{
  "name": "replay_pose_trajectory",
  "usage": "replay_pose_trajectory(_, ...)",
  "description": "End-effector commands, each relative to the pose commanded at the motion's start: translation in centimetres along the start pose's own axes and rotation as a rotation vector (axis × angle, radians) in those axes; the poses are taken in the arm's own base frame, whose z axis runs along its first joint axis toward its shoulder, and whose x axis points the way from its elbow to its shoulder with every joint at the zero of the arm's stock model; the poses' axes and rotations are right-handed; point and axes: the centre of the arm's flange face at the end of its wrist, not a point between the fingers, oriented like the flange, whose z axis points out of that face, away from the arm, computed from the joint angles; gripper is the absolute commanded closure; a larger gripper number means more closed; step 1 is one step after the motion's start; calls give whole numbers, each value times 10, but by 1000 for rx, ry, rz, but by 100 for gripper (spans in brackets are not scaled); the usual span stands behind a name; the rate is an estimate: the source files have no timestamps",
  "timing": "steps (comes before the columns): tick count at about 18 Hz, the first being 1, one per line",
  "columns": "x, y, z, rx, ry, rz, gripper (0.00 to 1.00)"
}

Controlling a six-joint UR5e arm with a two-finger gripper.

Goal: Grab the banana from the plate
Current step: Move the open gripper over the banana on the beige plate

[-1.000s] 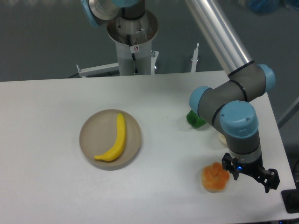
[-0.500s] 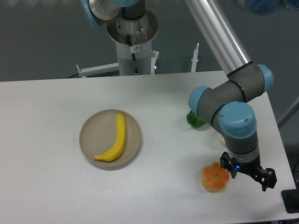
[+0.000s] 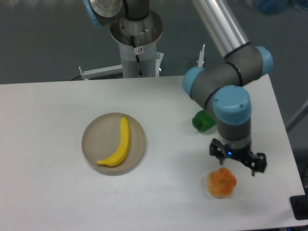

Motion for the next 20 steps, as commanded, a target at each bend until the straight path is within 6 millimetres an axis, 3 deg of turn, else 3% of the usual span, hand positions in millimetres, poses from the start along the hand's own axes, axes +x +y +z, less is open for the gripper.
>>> replay_pose_trajectory(2, 36, -12, -22, 55, 26, -34, 0)
replay_pose_trajectory(3, 57, -18, -18, 65, 52, -65, 0)
replay_pose_trajectory(4, 64, -21, -24, 68, 43, -100, 0)
replay_pose_trajectory(7, 126, -23, -17, 46, 83, -137, 0)
replay_pose_trajectory(11, 162, -14, 1, 31, 111, -108, 0)
replay_pose_trajectory(17, 198, -19, 14, 75, 199, -81, 0)
replay_pose_trajectory(20, 224, -11, 35, 80, 196, -90, 0)
